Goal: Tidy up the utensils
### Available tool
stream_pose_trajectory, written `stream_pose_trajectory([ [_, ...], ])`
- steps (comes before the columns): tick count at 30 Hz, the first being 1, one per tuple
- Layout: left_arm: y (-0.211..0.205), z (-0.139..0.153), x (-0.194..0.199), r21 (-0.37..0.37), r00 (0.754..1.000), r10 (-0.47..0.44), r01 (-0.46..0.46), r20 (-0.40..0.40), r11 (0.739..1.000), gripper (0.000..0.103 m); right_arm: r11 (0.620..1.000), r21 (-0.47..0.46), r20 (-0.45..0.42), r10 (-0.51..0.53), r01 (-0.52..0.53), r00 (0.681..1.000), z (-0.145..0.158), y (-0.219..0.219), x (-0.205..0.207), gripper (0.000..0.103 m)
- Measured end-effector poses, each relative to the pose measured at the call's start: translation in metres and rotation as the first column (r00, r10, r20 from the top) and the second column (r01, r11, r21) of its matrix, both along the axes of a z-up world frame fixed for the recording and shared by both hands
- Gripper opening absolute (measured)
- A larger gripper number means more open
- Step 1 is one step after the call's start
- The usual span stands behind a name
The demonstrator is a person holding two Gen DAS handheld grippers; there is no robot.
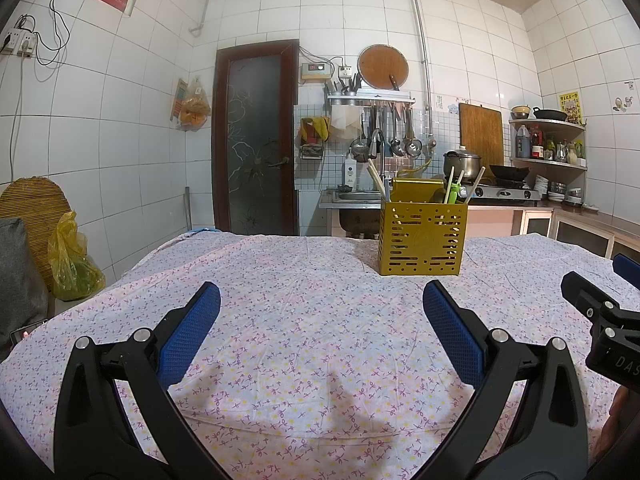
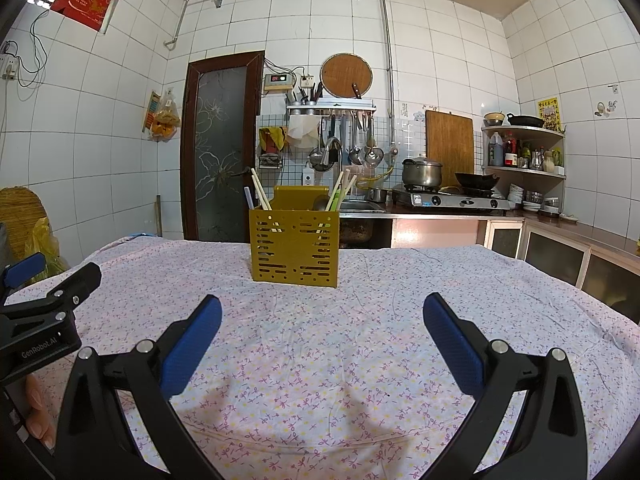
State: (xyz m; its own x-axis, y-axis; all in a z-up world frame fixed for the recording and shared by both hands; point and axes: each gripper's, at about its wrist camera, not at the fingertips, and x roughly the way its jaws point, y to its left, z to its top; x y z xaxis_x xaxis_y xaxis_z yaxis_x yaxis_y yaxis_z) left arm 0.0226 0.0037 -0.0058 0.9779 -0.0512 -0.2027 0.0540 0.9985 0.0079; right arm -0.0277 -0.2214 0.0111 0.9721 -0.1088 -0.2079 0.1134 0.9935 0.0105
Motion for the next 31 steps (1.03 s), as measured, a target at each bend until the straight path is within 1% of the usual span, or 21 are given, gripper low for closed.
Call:
stream_pose_trajectory([
  [31,0.002,0.0013,-0.0005,0.003,1.0,0.003,-0.003,0.004,1.0,0.098,1.0,0.0,0.002,0.0,0.0,1.0,-0.0021,-0.0004,0.0003,0.098],
])
